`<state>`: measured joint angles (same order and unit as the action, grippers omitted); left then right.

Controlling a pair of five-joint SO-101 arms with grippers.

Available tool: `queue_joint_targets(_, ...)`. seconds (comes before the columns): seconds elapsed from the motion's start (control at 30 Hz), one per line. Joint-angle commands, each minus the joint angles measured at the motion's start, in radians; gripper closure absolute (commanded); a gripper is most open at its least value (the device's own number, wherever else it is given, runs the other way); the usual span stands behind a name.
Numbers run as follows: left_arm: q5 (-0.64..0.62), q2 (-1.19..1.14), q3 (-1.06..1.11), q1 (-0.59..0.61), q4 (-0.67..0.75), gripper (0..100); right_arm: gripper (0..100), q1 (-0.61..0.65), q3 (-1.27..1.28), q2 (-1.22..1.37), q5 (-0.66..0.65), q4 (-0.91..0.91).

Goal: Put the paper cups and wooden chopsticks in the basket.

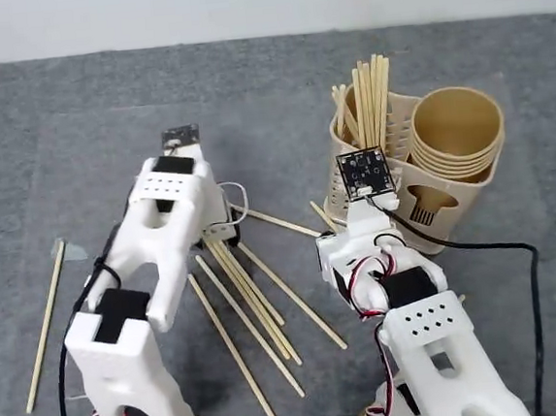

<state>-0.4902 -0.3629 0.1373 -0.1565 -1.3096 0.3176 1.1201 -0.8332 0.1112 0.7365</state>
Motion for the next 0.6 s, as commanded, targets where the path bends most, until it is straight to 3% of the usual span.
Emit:
queue_joint_targets(0.0,-0.025,0.006,0.002,-0.026,0.008,82,85.2,-0.015,-0.005,-0.033,0.003,-0.008)
queue_joint_targets(0.57,-0.021,-0.023,0.062,-0.006,-0.044,82,85.2,-0.016,-0.006,-0.033,0.003,-0.008)
